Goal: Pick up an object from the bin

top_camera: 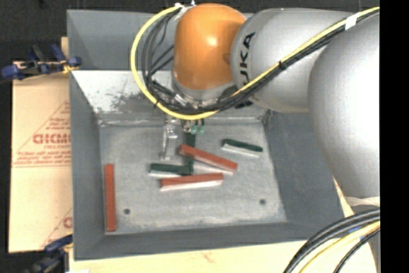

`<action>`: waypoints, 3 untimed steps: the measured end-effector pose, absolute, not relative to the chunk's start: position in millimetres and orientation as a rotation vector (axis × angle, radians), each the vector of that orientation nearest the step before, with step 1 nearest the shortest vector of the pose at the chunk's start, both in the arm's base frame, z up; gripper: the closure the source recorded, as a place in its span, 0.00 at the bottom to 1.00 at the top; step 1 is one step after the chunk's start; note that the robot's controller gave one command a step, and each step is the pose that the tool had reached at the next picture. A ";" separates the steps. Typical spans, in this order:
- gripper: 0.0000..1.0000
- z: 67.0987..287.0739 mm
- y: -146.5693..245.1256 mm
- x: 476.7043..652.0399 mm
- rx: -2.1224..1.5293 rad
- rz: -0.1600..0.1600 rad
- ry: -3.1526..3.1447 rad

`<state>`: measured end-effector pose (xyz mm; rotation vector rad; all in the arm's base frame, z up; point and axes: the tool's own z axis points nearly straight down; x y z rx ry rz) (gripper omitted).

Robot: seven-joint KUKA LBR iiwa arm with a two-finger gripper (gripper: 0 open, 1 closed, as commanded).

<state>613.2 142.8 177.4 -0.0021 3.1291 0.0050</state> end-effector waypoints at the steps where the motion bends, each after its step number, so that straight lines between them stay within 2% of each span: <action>1: 0.00 128.3 108.0 585.7 -0.003 0.003 3.139; 2: 1.00 75.0 94.9 610.5 -0.251 0.001 3.126; 3: 1.00 75.0 94.8 610.5 -0.249 0.001 3.126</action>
Offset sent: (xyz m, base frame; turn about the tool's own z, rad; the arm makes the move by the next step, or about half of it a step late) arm -0.0057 -0.0472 -0.1074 -0.1617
